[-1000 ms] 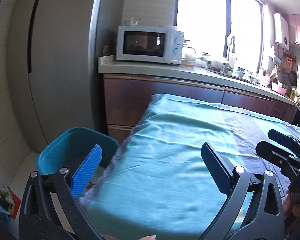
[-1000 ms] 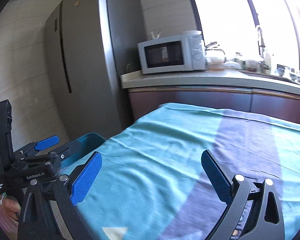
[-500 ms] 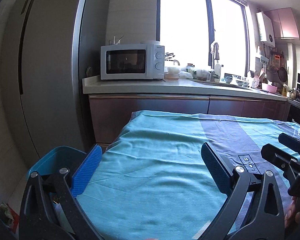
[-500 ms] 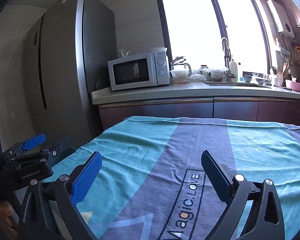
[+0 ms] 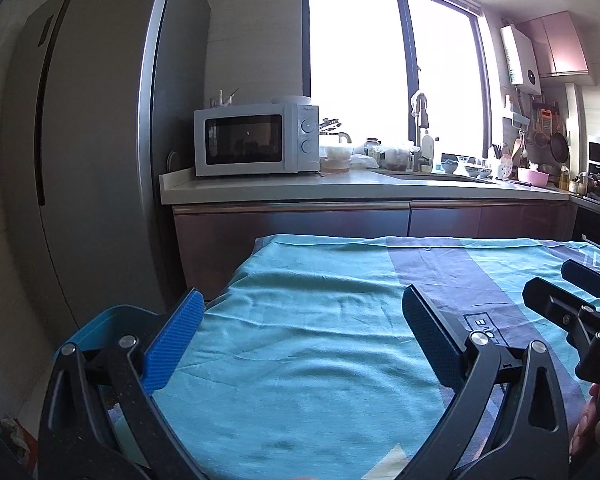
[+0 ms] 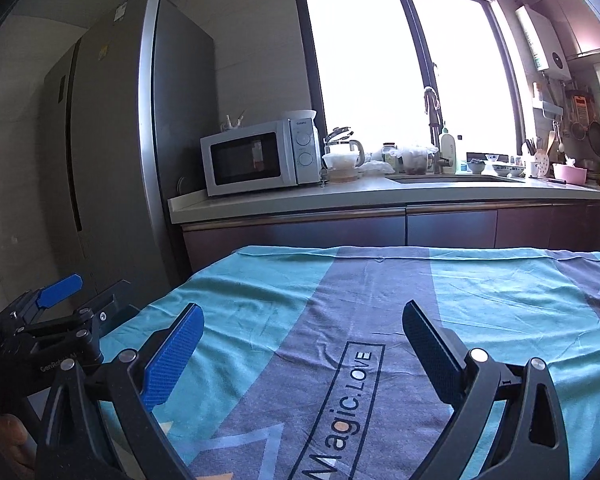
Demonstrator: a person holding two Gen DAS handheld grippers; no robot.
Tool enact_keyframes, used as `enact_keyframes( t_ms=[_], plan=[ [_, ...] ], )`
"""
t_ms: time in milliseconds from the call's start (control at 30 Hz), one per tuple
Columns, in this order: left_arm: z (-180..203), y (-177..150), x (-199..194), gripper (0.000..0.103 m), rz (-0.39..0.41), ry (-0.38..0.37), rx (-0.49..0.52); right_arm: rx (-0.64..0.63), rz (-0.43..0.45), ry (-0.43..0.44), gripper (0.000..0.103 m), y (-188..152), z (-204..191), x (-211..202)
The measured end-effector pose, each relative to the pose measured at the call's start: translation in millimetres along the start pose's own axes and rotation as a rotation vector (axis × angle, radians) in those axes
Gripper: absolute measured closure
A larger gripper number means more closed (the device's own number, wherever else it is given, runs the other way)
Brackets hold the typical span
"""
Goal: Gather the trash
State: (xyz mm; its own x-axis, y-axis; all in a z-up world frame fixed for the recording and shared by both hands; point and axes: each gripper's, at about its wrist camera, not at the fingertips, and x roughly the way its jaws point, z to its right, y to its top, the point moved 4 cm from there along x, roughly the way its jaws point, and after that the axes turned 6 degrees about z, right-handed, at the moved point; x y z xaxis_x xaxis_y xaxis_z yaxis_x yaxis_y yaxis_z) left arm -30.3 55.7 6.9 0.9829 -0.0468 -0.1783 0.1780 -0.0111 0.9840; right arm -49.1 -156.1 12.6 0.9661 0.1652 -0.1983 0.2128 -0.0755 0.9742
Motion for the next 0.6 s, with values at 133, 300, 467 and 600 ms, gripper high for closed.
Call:
enact_keyframes(
  t_ms=[133,300,467,600],
  plan=[
    [2.4,0.3,-4.4,0.005,0.013,-0.004,0.005,0.001,0.01,-0.008,0.007,0.9,1.9,-2.7],
    [4.0,3.5,-4.3,0.005,0.02,-0.01,0.006,0.006,0.019,-0.015,0.007,1.9,4.9,-4.6],
    [4.3,4.7,-7.5,0.005,0.032,-0.005,0.006,0.005,0.023,-0.018,0.007,2.4,5.8,-5.3],
    [4.7,5.5,-8.6,0.005,0.04,-0.004,0.009,0.008,0.024,-0.019,0.007,2.4,7.4,-5.7]
  ],
)
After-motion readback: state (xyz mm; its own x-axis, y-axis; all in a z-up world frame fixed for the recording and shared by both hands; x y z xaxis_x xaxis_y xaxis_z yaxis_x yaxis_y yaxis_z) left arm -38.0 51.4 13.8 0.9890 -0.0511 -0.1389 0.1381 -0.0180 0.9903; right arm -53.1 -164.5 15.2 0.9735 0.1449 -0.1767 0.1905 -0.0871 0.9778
